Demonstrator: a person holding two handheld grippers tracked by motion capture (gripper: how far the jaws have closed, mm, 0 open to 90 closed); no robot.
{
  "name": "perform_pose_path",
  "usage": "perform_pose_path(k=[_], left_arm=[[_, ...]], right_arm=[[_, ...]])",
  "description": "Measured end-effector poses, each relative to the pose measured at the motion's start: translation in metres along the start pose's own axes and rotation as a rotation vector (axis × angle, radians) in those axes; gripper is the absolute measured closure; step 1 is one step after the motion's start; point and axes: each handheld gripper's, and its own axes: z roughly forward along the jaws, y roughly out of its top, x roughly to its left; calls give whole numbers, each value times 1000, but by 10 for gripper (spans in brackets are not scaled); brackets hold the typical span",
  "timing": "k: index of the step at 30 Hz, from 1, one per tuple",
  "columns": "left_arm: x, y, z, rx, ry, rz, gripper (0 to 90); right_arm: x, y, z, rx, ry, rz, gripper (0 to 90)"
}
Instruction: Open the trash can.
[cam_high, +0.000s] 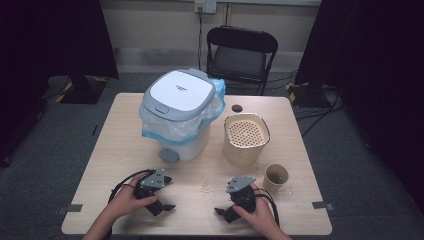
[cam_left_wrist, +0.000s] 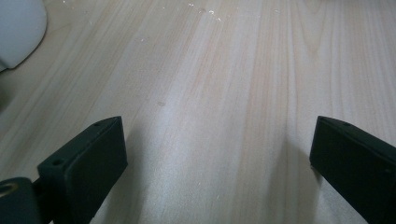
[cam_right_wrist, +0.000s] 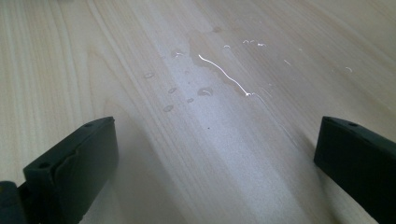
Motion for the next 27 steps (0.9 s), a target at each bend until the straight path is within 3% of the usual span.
perform_pose_path(k=[7, 9, 11, 13, 18, 27], left_arm=[[-2, 1, -2, 14, 17, -27, 52], [-2, 3, -5, 26, 33, -32, 164], [-2, 4, -11, 49, 48, -85, 180], [-2, 5, -16, 53, 62, -93, 165], [-1, 9, -32, 7, 66, -168, 168], [-3, 25, -64, -17, 118, -274, 158]], right_arm=[[0, 0, 0, 0, 5, -3, 0], [-1, 0, 0, 0, 7, -7, 0], [-1, 1, 1, -2, 9, -12, 0], [-1, 1, 1, -2, 10, -13, 0], [-1, 1, 1, -2, 11, -14, 0], [-1, 1, 1, -1, 12, -13, 0]])
